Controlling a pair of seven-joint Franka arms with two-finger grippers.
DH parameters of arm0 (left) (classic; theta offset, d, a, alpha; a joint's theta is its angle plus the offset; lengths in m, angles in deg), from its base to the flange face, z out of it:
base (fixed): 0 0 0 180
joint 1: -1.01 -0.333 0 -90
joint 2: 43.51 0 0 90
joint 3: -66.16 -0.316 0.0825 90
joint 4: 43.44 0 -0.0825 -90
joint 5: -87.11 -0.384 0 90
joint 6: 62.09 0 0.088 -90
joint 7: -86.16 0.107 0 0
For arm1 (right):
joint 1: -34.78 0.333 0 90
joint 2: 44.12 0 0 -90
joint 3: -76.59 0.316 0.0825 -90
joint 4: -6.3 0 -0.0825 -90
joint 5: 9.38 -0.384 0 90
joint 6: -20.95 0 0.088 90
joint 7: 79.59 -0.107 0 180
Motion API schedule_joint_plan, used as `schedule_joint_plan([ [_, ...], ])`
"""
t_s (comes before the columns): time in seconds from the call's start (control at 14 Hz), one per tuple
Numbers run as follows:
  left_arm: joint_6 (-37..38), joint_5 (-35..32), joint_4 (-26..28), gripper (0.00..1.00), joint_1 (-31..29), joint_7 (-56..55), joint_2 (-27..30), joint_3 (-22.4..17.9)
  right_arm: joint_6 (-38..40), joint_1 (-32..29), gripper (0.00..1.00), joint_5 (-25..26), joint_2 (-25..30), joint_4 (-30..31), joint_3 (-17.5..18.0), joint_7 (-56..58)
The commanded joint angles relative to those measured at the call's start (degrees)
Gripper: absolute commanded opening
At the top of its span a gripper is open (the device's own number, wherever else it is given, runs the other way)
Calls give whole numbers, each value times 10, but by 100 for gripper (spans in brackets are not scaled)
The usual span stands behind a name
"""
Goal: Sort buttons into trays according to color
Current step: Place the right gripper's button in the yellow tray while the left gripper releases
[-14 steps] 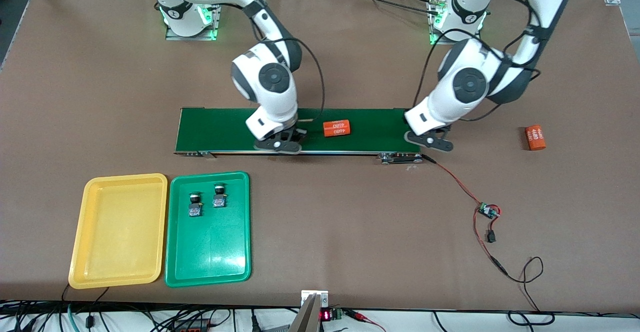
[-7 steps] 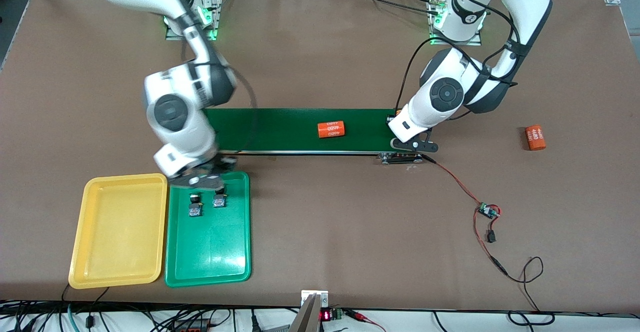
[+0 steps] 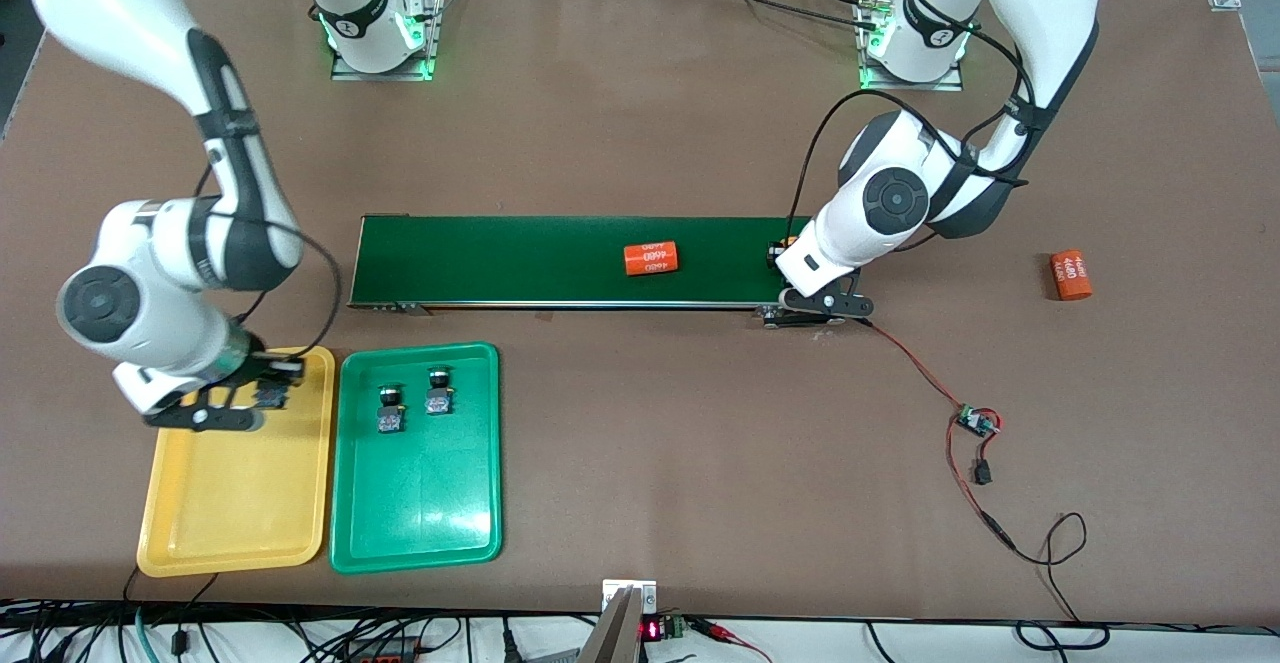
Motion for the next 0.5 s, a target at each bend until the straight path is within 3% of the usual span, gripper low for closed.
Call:
schedule_joint_plan([
  [0.0,11,6,-11,100,7,-2,35,-6,-18,-39,7,0,-42,-37,12,52],
  [0.21,62,5,-8,100,-18,-2,94,-7,-86,-63,7,2,-77,-38,12,87],
  [0.43,75,2,0,100,-129,0,104,-7,-181,-72,7,5,-119,-38,12,103],
])
